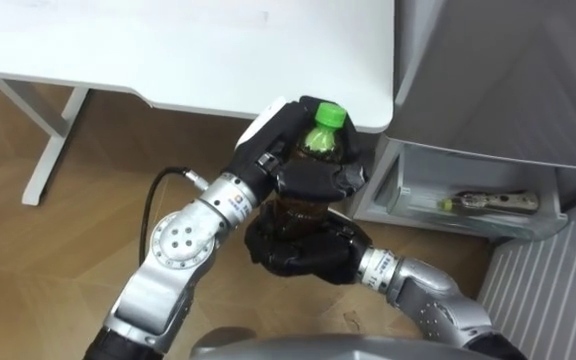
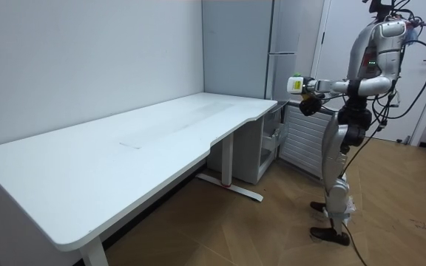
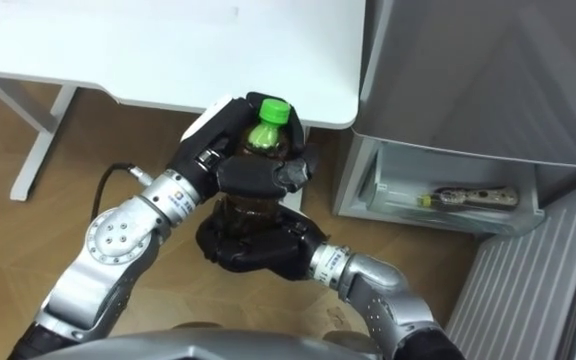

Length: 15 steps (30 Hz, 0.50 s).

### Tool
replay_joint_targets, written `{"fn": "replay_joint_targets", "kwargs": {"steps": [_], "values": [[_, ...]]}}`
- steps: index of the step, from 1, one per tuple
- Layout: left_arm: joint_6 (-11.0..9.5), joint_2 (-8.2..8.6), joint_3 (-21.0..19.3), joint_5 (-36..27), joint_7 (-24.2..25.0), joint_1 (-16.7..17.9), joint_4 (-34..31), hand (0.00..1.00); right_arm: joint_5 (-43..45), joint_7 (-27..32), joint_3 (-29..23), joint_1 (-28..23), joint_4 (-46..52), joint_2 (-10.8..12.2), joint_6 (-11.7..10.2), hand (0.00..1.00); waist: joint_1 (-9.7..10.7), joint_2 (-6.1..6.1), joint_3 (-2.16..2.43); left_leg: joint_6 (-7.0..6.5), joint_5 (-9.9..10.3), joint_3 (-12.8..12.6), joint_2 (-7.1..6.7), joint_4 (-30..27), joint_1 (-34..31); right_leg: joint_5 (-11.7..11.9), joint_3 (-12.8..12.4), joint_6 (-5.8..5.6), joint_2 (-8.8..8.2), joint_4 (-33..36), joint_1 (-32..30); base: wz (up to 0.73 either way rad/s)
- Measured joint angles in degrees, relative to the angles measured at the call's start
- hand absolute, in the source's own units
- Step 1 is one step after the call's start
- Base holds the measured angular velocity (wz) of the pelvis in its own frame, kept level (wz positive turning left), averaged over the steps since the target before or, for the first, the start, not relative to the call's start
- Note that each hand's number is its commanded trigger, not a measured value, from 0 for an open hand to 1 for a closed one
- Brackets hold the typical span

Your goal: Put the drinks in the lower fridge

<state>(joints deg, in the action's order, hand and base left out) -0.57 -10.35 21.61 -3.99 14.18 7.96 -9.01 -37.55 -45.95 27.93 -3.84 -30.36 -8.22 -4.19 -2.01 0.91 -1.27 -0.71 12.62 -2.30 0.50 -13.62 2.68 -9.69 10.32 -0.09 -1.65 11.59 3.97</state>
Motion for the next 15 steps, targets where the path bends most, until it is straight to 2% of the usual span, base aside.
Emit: {"fn": "replay_joint_targets", "kwargs": {"steps": [5,15], "values": [[-0.2,0.01,0.0,0.0,0.0,0.0,0.0,1.00,0.0,0.0,0.0,0.0,0.0,0.0,-0.1,1.00,0.0,0.21,0.13,0.00,0.0,0.0,-0.02,0.0,0.1,0.0,0.1,0.00,-0.04,0.0,0.1,0.00],[-0.2,0.10,0.0,0.3,-0.1,0.0,0.0,1.00,0.0,-0.1,-0.1,0.0,0.0,0.0,-0.1,1.00,-0.1,0.06,0.04,0.00,0.0,-0.1,0.03,0.2,-0.1,0.0,-0.5,0.08,0.12,0.0,0.1,0.00]]}}
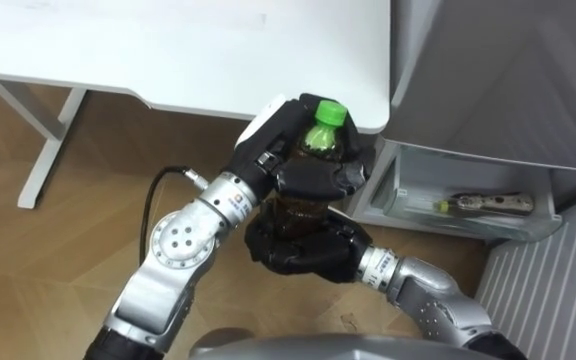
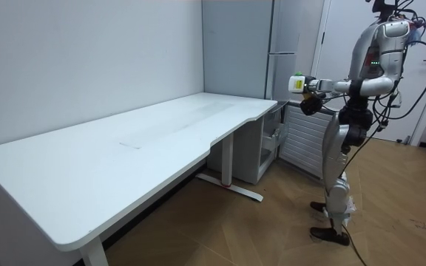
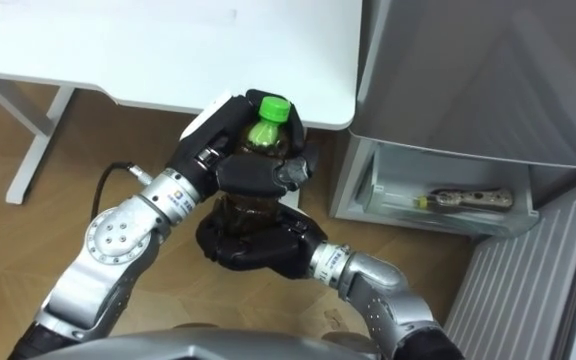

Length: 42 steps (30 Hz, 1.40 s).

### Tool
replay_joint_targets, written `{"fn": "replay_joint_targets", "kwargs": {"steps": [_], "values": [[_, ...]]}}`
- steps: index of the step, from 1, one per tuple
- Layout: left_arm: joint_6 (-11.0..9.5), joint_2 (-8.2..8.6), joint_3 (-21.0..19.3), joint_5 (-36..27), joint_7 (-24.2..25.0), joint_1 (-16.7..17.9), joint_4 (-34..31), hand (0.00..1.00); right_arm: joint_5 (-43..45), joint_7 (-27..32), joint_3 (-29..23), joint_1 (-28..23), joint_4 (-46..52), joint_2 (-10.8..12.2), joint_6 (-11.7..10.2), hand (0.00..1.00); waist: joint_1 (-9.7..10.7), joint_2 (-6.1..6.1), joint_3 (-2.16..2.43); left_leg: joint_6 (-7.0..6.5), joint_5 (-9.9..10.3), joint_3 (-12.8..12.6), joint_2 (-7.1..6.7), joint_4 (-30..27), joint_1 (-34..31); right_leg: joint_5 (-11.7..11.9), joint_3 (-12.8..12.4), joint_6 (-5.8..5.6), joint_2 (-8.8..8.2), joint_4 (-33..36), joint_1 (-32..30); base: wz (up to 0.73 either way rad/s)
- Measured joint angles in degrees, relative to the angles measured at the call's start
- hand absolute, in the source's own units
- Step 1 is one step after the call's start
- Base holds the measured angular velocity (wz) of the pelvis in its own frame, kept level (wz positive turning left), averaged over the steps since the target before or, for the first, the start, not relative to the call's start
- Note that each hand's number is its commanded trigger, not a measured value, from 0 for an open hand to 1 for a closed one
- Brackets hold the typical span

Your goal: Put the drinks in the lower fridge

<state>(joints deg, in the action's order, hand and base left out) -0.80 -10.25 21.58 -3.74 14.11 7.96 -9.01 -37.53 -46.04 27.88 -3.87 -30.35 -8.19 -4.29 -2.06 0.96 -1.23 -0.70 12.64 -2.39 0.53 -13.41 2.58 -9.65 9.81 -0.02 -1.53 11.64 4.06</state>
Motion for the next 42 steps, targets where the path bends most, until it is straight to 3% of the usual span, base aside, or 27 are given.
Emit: {"fn": "replay_joint_targets", "kwargs": {"steps": [13,17,26,34,35,42], "values": [[-0.2,0.26,0.0,1.2,0.0,0.0,0.0,1.00,0.0,0.0,0.0,0.0,0.0,0.0,-0.2,1.00,0.0,0.03,0.03,0.00,0.0,0.1,0.00,-0.1,0.0,0.0,0.4,0.00,-0.02,-0.1,-0.1,0.00],[-1.3,0.25,0.2,3.0,-0.3,0.1,0.0,1.00,-0.3,-0.1,0.0,0.1,-0.1,-0.2,-1.1,1.00,0.0,-0.18,-0.03,0.00,0.0,0.6,-0.06,-0.2,0.2,0.0,0.7,0.00,-0.08,-0.1,0.2,0.02],[-1.7,0.09,2.4,4.6,-3.3,0.5,0.0,1.00,-0.8,-1.3,0.1,0.1,-0.9,-1.1,-1.1,1.00,-0.1,-0.45,-0.09,0.01,0.0,0.8,-0.12,0.0,0.5,0.0,1.4,0.00,-0.14,-0.3,0.6,0.03],[-1.7,0.06,3.6,4.7,-4.6,2.0,0.1,1.00,-0.5,-1.7,0.2,-1.0,-1.0,-1.6,-0.6,1.00,0.2,-0.44,0.34,0.04,-0.1,0.8,-0.09,0.0,0.1,0.0,1.5,0.02,-0.04,-0.9,0.4,0.00],[-1.7,0.06,3.6,4.7,-4.6,2.0,0.2,0.00,-0.5,-1.7,0.2,-1.1,-1.0,-1.6,-0.6,1.00,0.2,-0.44,0.34,0.04,-0.1,0.8,-0.09,0.0,0.1,0.0,1.5,0.02,-0.05,-1.0,0.4,0.00],[-1.7,0.01,4.0,4.6,-5.1,2.0,1.3,0.00,-0.5,-1.4,0.5,-1.2,-1.0,-1.8,0.5,1.00,0.1,-0.39,0.29,0.05,0.0,0.9,-0.09,0.3,0.6,0.0,1.6,0.01,-0.05,-1.0,1.1,0.00]]}}
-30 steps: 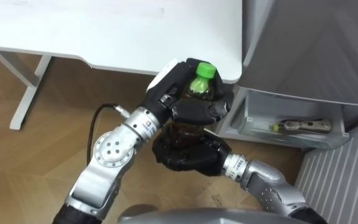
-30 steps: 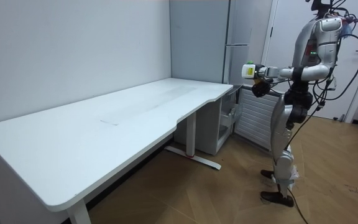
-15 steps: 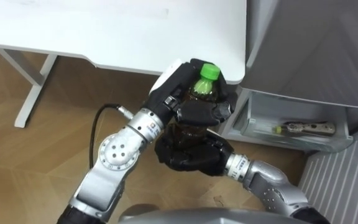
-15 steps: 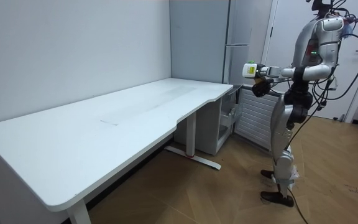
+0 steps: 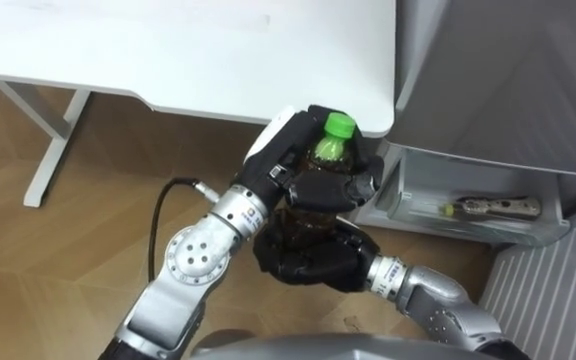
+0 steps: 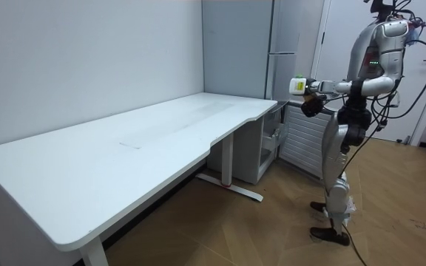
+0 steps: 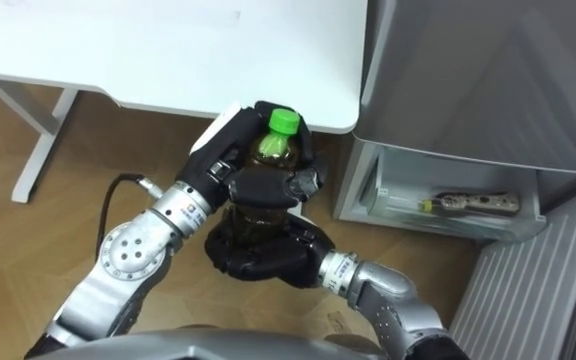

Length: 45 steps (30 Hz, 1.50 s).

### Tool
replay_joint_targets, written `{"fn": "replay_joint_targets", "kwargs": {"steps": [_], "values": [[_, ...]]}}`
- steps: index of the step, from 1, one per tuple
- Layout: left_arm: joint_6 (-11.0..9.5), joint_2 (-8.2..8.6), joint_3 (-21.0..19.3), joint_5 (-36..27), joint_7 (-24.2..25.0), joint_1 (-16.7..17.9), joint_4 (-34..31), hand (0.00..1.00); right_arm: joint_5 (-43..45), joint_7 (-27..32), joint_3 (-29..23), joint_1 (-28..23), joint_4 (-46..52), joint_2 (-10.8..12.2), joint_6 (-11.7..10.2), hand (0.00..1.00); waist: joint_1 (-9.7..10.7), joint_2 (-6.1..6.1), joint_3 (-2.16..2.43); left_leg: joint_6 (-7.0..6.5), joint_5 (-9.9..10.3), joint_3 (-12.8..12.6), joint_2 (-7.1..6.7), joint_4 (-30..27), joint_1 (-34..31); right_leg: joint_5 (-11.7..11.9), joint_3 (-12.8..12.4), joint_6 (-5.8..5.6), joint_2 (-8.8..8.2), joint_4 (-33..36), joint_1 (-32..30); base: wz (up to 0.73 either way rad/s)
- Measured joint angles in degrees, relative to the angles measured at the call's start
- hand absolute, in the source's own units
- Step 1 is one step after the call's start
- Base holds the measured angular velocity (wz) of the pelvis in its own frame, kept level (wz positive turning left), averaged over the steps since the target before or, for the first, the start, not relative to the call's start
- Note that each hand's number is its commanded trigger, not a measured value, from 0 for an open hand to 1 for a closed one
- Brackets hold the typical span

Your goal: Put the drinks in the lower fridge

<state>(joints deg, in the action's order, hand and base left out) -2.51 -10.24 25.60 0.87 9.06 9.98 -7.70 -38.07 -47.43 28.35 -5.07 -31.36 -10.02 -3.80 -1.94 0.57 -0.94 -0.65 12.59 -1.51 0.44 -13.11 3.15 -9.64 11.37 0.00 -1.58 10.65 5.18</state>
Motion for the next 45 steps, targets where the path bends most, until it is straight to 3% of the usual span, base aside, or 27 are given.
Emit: {"fn": "replay_joint_targets", "kwargs": {"steps": [6,15,17,23,27,31,37,45], "values": [[-0.2,-0.88,0.1,-1.3,0.1,-0.1,2.1,0.00,0.1,1.1,1.1,-0.4,0.2,-1.2,2.4,1.00,-0.2,0.29,-0.24,0.01,0.0,0.1,-0.03,0.2,-0.2,0.0,-0.2,0.00,0.04,0.0,-0.3,0.00],[-0.3,-1.38,-1.2,-1.2,0.2,-0.5,1.1,0.00,0.4,1.9,1.0,-0.2,0.2,-1.4,2.8,1.00,-0.5,0.16,-0.29,0.01,0.0,0.2,0.02,-0.1,-0.5,0.0,-0.4,0.00,0.08,0.0,-0.9,0.00],[-1.2,-1.94,-1.8,-1.2,0.2,-0.5,0.1,0.00,0.3,1.9,1.0,-0.2,0.2,-1.4,2.8,1.00,-0.8,0.16,-0.28,0.01,0.0,0.1,0.01,0.1,-0.4,0.0,-0.4,0.00,0.08,0.0,-0.9,-0.03],[-5.3,-3.99,-7.4,-1.2,-0.3,-0.4,-3.1,0.00,0.3,2.2,0.4,-1.2,1.0,-2.7,3.1,1.00,-1.8,0.34,-0.24,0.00,0.0,0.0,-0.01,1.1,0.6,0.0,-0.5,-0.01,0.06,0.0,0.0,0.00],[-6.7,-3.95,-9.1,-0.7,-2.5,-0.5,-3.1,0.00,0.4,2.4,-0.5,-1.8,1.0,-2.9,3.2,1.00,-2.1,0.38,-0.20,0.00,0.0,0.0,0.00,0.9,0.5,0.0,-0.4,-0.01,0.09,0.0,0.1,0.00],[-6.8,-4.33,-11.3,0.7,-4.8,-0.5,-3.1,0.00,0.4,2.4,-0.6,-2.8,1.0,-3.4,3.2,1.00,-2.4,0.31,-0.22,0.00,0.0,0.1,0.00,0.5,0.5,0.0,-0.3,-0.01,0.09,-0.1,0.2,0.00],[-7.5,-4.50,-19.2,1.0,-8.6,-0.5,-3.0,0.00,0.4,2.5,-5.6,-4.6,1.0,-4.3,3.2,1.00,-3.1,-0.05,-0.38,0.00,0.0,0.3,-0.03,0.4,0.5,0.0,-0.1,-0.01,0.05,-0.1,0.3,0.01],[-8.0,-4.43,-24.3,1.4,-13.1,-0.4,-3.0,0.00,0.2,2.5,-10.8,-8.1,0.8,-5.0,3.1,1.00,-3.4,-1.08,0.11,0.01,0.0,0.5,-0.02,0.5,1.5,0.0,0.0,-0.01,0.06,-0.3,1.3,0.00]]}}
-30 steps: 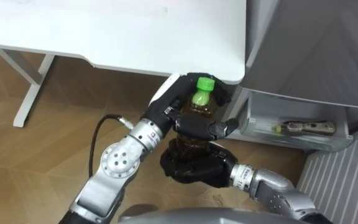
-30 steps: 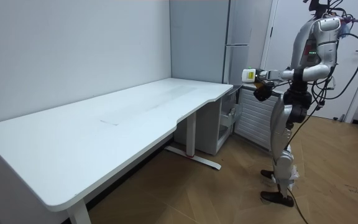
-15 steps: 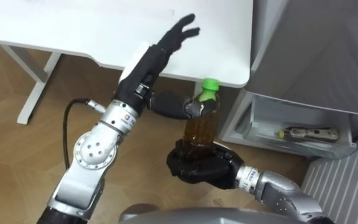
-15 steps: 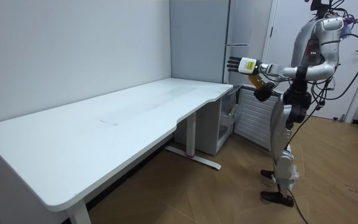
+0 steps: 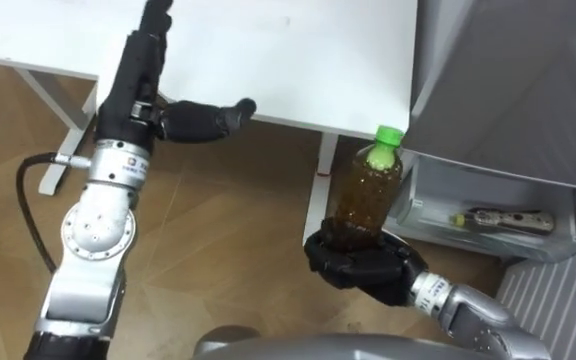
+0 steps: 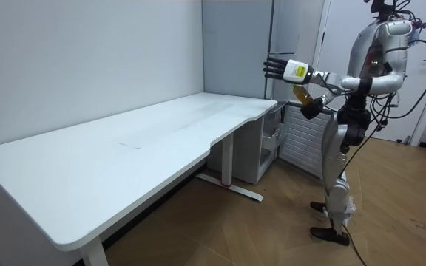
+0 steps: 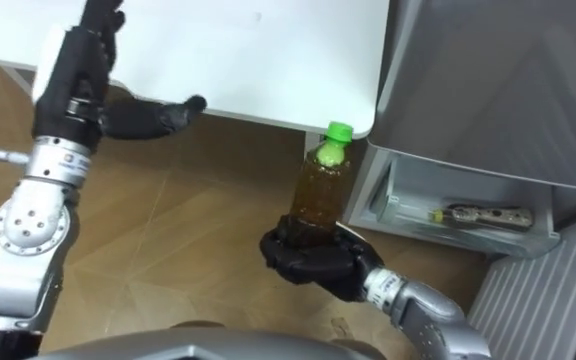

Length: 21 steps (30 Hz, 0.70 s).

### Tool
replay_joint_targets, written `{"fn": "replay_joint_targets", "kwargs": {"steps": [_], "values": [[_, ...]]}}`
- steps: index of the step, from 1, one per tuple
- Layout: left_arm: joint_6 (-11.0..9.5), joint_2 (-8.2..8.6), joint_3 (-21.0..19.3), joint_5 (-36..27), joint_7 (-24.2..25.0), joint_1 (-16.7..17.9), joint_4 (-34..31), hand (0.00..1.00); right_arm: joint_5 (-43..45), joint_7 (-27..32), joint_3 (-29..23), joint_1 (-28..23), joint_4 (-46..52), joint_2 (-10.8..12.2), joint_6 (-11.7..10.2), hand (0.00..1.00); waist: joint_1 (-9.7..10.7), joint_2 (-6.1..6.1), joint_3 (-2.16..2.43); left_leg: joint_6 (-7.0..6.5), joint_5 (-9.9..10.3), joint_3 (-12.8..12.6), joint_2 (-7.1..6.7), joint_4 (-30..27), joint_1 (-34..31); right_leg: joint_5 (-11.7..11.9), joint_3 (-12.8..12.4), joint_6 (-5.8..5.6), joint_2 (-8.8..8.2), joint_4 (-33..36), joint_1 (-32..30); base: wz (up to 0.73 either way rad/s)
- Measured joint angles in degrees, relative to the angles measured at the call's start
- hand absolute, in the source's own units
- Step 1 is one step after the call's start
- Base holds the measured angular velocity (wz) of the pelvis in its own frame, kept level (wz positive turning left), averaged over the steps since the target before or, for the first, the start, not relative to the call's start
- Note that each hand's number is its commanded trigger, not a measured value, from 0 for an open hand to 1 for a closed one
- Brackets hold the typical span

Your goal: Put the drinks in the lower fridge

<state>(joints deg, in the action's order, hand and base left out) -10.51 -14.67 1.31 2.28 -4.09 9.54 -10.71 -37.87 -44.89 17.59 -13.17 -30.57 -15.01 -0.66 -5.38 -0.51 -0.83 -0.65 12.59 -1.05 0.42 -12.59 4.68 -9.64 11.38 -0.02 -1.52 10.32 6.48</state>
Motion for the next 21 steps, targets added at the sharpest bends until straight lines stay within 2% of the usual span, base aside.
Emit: {"fn": "replay_joint_targets", "kwargs": {"steps": [5,8,9,11,13,14,19,21], "values": [[-0.4,-0.02,-3.8,0.0,-2.3,0.0,0.0,0.00,0.3,0.0,-2.3,-2.4,0.0,-0.2,0.1,1.00,-0.2,-0.44,-0.01,0.05,0.0,-0.3,0.00,1.2,1.8,0.0,-0.3,0.00,0.10,-0.6,1.5,-0.04],[-1.3,-0.09,-6.6,0.1,-3.5,0.3,1.1,0.00,0.3,0.0,-4.4,-3.0,-0.1,-0.9,0.2,1.00,-1.4,-0.71,-0.02,0.04,0.0,-0.5,-0.01,1.3,2.2,0.0,-0.6,-0.01,0.10,-0.6,1.7,-0.05],[-2.1,-0.07,-7.7,-0.2,-4.6,0.6,2.8,0.00,0.3,0.1,-5.3,-3.3,-0.2,-1.3,0.2,1.00,-1.9,-0.79,0.01,0.04,-0.1,-0.5,-0.01,1.1,2.3,0.0,-0.5,-0.02,0.09,-0.6,1.8,0.00],[-2.2,-0.04,-9.4,-0.5,-5.7,0.9,6.1,0.00,0.3,0.6,-6.6,-4.0,-0.3,-1.3,0.2,1.00,-2.8,-0.88,0.07,0.05,-0.1,-0.3,0.01,1.1,2.4,0.0,-0.3,-0.02,0.13,-0.7,1.9,0.03],[-2.1,-0.04,-11.4,-1.3,-7.1,1.3,9.7,0.00,0.3,1.2,-7.6,-4.5,-0.4,-1.0,0.4,1.00,-2.9,-0.77,0.08,0.11,-0.1,-0.2,0.02,1.2,2.6,0.0,-0.2,-0.02,0.14,-0.8,1.9,0.04],[-2.1,-0.04,-12.5,-3.6,-8.2,1.6,11.9,0.00,0.1,1.8,-7.7,-4.6,-0.5,-1.0,0.5,1.00,-3.0,-0.70,0.10,0.11,-0.1,-0.1,0.03,1.2,2.6,0.0,-0.1,-0.03,0.14,-0.8,2.0,0.00],[-2.1,0.24,-14.1,-9.5,-12.3,2.1,20.9,0.00,0.3,2.4,-7.7,-4.9,-1.2,0.2,1.4,1.00,-3.2,-0.51,0.22,0.11,-0.1,-0.6,-0.06,1.4,2.9,0.0,-0.4,-0.05,0.15,-1.6,2.5,-0.01],[-1.8,0.85,-13.3,-9.6,-13.3,4.5,24.1,0.00,-0.1,2.7,-7.5,-5.2,-1.1,0.7,2.2,1.00,-3.1,-0.34,0.35,0.11,-0.1,-0.7,-0.06,1.7,3.0,0.0,-0.4,-0.05,0.15,-1.7,2.6,-0.02]]}}
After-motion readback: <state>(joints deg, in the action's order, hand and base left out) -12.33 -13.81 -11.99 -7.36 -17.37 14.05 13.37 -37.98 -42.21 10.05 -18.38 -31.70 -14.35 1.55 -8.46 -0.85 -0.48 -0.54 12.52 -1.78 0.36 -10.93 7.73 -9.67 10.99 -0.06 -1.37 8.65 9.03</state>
